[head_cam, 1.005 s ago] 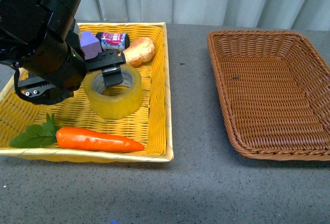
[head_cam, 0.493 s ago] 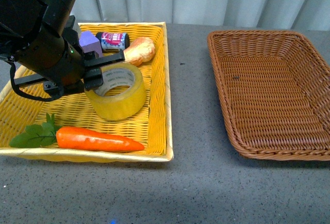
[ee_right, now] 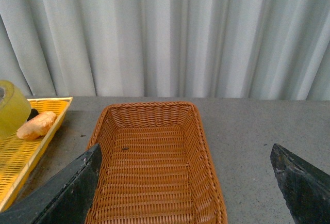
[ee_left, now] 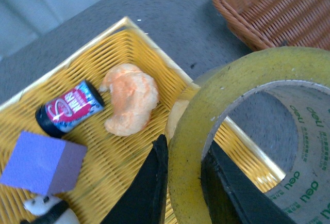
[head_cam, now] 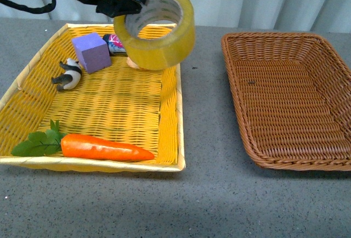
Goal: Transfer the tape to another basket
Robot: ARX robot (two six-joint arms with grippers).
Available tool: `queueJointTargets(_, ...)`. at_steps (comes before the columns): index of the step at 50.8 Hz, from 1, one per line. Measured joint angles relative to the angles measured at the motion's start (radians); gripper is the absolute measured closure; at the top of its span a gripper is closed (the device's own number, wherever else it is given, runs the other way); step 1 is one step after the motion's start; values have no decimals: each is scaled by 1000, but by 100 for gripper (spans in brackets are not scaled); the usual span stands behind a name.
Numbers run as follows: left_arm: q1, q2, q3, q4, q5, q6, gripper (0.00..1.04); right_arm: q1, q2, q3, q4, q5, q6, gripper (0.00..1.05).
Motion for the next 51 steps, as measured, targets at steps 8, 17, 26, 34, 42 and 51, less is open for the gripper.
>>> queueJointTargets(8,-56,26,31,-23,37,319,89,0,0,0,0,0,0,9)
queueJointTargets(17,-120,49,115,-90,88,481,89,0,0,0,0,0,0,9)
queueJointTargets(26,-180,57,185,-132,144,523,89,0,0,0,0,0,0,9)
queueJointTargets(34,-229,58,203,-118,169,520,89,0,0,0,0,0,0,9)
queueJointTargets(42,-249,61,205,-90,156,523,89,0,0,0,0,0,0,9)
queueJointTargets(51,-244,63,205,-87,149,523,89,-11,154,113,-258,-9,-117,9)
